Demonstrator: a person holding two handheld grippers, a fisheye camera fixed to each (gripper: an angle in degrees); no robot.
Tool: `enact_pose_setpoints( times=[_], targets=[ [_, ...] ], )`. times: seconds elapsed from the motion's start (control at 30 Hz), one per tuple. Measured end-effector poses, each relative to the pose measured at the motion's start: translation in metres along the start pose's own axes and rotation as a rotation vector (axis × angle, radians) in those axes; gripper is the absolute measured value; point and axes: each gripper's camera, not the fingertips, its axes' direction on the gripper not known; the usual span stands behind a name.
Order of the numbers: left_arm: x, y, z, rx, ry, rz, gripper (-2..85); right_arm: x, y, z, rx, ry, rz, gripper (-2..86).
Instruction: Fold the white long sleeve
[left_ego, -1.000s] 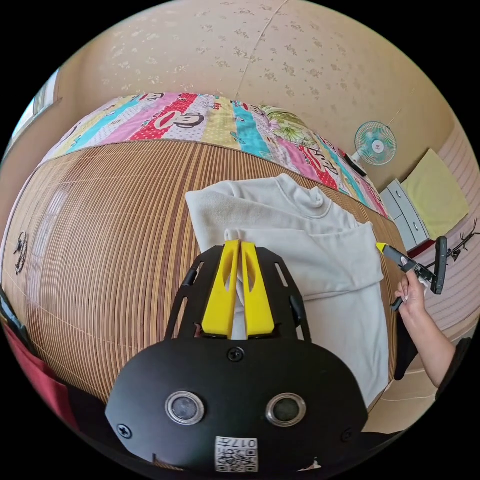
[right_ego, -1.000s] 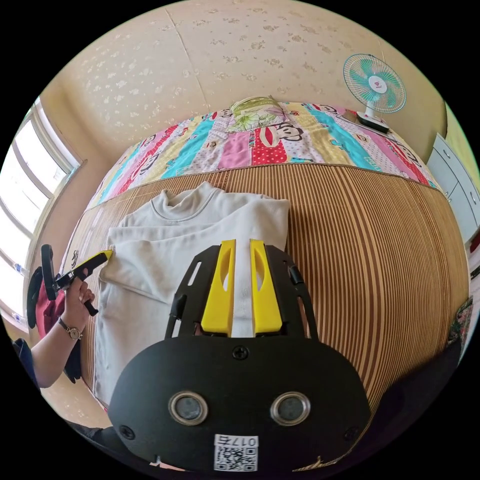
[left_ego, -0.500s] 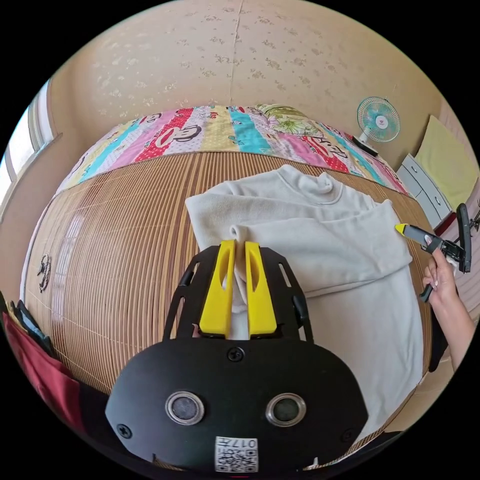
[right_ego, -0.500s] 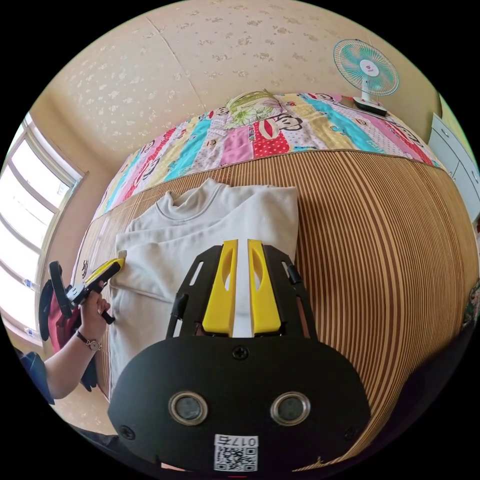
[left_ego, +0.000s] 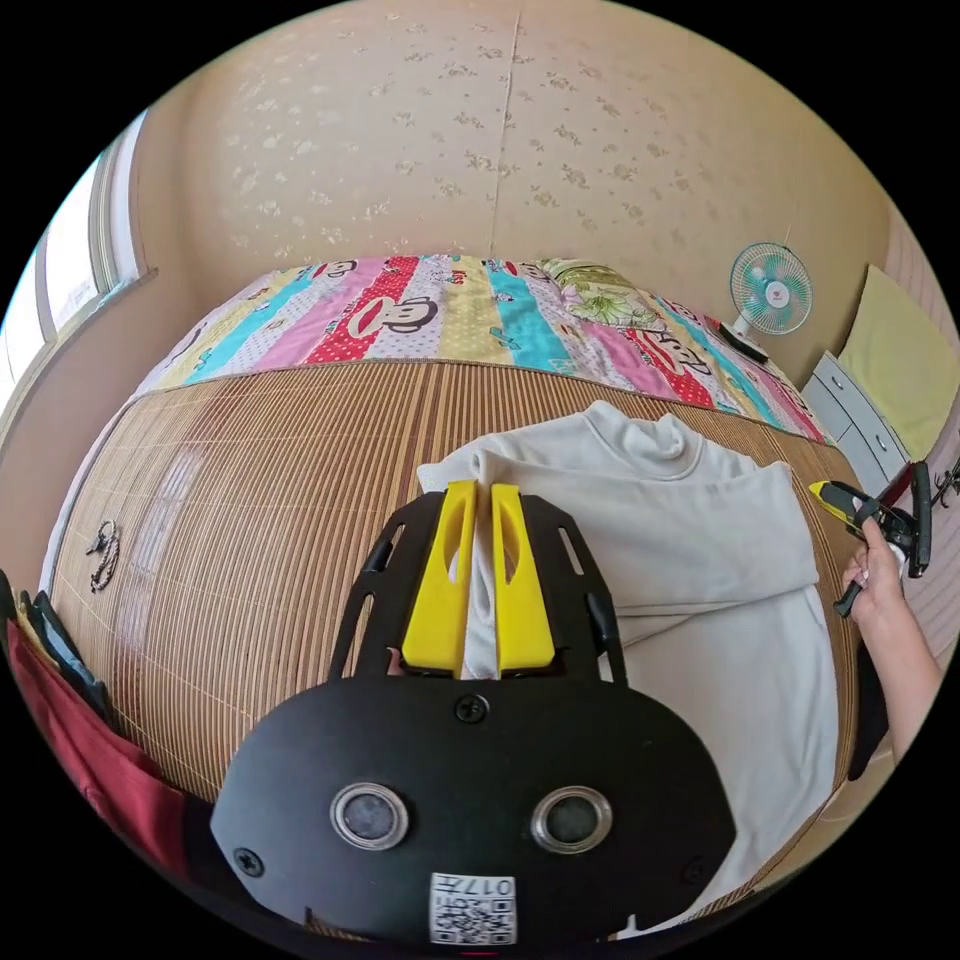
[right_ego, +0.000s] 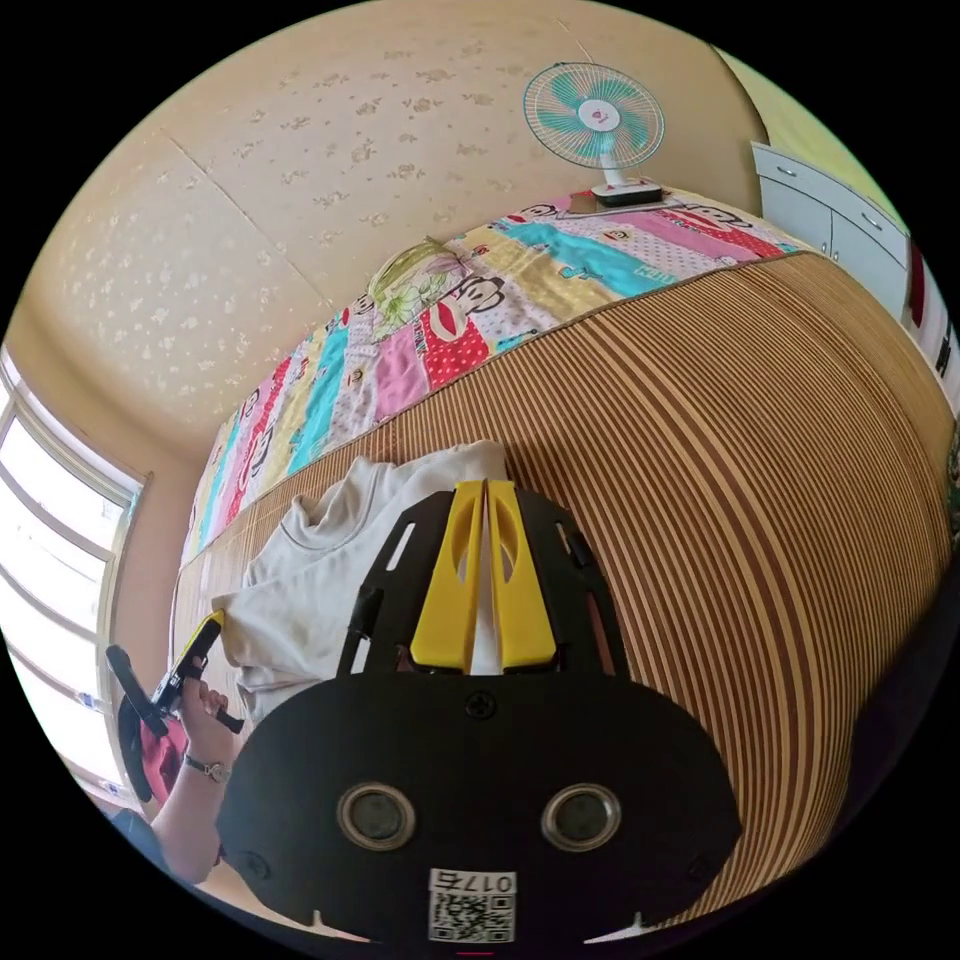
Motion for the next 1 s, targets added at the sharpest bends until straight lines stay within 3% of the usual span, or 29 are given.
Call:
enact_pose_setpoints(
  times=[0.1,0.17,0.4,0.5,0.57,0.63,0.73,0.8,1.0],
  targets=[
    [-0.005,-0.002,0.014,-0.040,0.008,-0.003,3.7,-0.015,-0.016,0.034,-0.092,0.055,-0.167,0.4],
    [-0.006,-0.005,0.016,-0.048,0.016,-0.002,3.9,-0.017,-0.019,0.061,-0.165,0.239,-0.252,0.5],
    [-0.017,-0.014,0.009,-0.061,0.044,-0.016,4.6,-0.001,-0.032,0.053,-0.194,0.221,-0.344,0.4],
    [-0.033,-0.012,-0.010,-0.039,0.120,-0.075,5.7,0.013,-0.032,0.013,-0.113,0.177,-0.333,0.5],
    [-0.040,-0.007,-0.026,-0.011,0.168,-0.100,6.6,0.025,-0.025,-0.039,0.073,0.126,-0.303,0.6],
    [-0.040,0.000,-0.040,-0.019,0.192,-0.107,7.1,0.034,-0.022,-0.062,0.076,0.097,-0.277,0.7],
    [-0.028,0.027,-0.064,-0.058,0.192,-0.010,7.6,0.057,-0.005,-0.094,0.020,0.020,-0.260,1.0],
    [-0.017,0.061,-0.070,-0.186,0.175,0.103,6.6,0.079,0.015,-0.112,-0.040,-0.017,-0.237,1.4],
    [-0.027,0.140,-0.128,-0.408,0.239,0.170,9.2,0.168,0.094,-0.164,-0.418,-0.091,-0.289,6.6]
  ],
)
